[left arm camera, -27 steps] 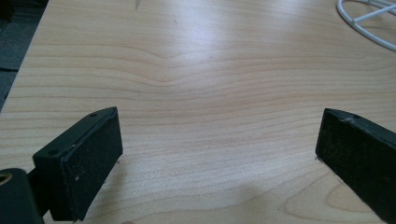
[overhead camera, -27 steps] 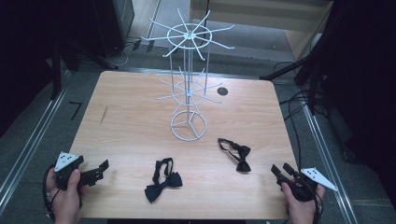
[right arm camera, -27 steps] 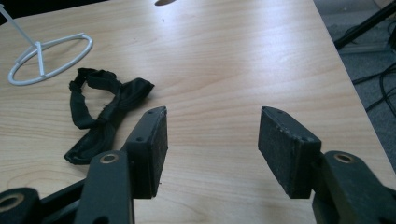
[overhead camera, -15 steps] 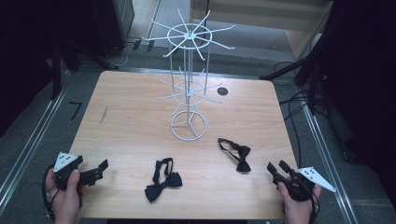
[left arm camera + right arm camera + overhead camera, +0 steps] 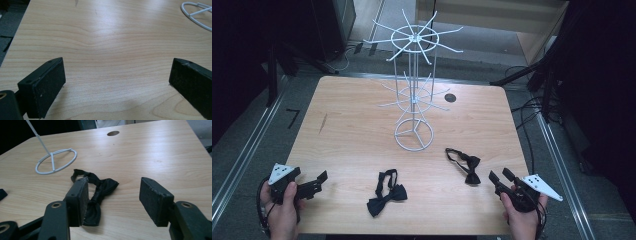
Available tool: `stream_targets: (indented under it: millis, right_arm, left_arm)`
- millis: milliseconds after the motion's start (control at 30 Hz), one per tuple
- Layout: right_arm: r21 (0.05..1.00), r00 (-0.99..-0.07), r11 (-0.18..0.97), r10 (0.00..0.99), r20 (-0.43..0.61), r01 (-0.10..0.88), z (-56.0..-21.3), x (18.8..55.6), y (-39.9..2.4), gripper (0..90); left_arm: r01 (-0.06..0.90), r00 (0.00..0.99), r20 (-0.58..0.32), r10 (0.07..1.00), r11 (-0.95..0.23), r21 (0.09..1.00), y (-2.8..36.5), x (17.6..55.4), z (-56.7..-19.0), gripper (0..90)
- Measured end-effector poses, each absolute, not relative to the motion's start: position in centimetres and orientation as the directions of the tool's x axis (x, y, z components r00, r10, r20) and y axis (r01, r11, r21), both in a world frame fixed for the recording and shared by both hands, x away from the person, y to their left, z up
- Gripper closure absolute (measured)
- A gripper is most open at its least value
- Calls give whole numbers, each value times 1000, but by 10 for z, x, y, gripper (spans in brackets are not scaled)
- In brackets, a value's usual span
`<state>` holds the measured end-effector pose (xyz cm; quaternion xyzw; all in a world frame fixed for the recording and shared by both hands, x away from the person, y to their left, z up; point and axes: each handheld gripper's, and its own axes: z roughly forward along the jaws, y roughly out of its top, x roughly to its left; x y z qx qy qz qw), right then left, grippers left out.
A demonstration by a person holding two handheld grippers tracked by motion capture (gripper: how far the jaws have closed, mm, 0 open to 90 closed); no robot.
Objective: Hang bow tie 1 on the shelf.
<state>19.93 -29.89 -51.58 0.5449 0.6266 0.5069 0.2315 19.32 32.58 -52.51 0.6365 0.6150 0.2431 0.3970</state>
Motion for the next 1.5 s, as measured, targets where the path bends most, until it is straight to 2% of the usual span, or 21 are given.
stream_targets:
  millis: [200, 433, 567, 633, 667, 1500]
  right_arm:
    - [885, -380, -44, 892, 243, 464, -507, 203, -276, 426]
    - [886, -428, -3, 874, 228, 465, -503, 208, -250, 406]
    - [878, -418, 13, 883, 215, 479, -501, 214, -232, 259]
    - [875, -419, 14, 881, 217, 483, -501, 215, -230, 235]
    - [871, -424, 28, 881, 210, 490, -500, 218, -221, 190]
    - [870, -464, 65, 864, 197, 490, -492, 225, -179, 176]
  left_arm:
    - [591, 118, -180, 976, 77, 803, 326, 193, -525, 10]
    - [589, 121, -177, 977, 73, 805, 326, 193, -525, 10]
    - [590, 122, -182, 976, 76, 804, 326, 193, -525, 10]
    - [590, 123, -181, 976, 75, 804, 326, 193, -525, 10]
    - [592, 126, -181, 975, 72, 803, 326, 193, -525, 10]
    - [589, 124, -191, 974, 82, 804, 327, 193, -525, 10]
